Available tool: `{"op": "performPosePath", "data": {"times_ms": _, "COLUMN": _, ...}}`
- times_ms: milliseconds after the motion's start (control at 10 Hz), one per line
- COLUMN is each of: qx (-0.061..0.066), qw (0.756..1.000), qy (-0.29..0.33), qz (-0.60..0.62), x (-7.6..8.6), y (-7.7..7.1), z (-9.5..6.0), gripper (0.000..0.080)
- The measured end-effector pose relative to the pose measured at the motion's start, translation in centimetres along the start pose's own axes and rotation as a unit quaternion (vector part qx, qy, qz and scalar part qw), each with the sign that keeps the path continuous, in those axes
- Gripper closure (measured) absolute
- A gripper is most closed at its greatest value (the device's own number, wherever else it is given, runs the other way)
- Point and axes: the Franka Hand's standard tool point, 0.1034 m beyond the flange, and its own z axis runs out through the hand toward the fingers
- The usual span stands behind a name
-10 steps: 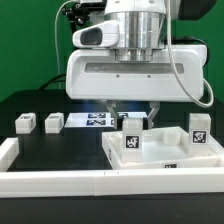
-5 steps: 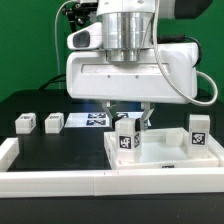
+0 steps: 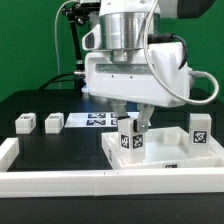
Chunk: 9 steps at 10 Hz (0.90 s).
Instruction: Assemble square table
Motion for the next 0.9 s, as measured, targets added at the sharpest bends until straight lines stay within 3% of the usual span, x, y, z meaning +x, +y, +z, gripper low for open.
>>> {"op": "performPosePath", "data": {"times_ms": 400, "qx": -0.007, "qw": 0.993, "qy": -0.003, "qz": 0.115, "x": -0.06, "y": 0.18, "z": -0.01, "gripper": 0.0507}}
{"op": "performPosePath", "data": {"times_ms": 700, "qx": -0.008, "qw": 0.992, "qy": -0.004, "qz": 0.122, "x": -0.10, "y": 0.19, "z": 0.00, "gripper": 0.0507}}
{"op": "performPosePath", "data": {"times_ms": 800, "qx": -0.008, "qw": 0.995, "qy": -0.004, "qz": 0.104, "x": -0.13, "y": 0.18, "z": 0.01, "gripper": 0.0329}}
{"op": "performPosePath", "data": {"times_ms": 900, "qx": -0.008, "qw": 0.996, "qy": -0.004, "qz": 0.084, "x": -0.24, "y": 0.13, "z": 0.02, "gripper": 0.0329}}
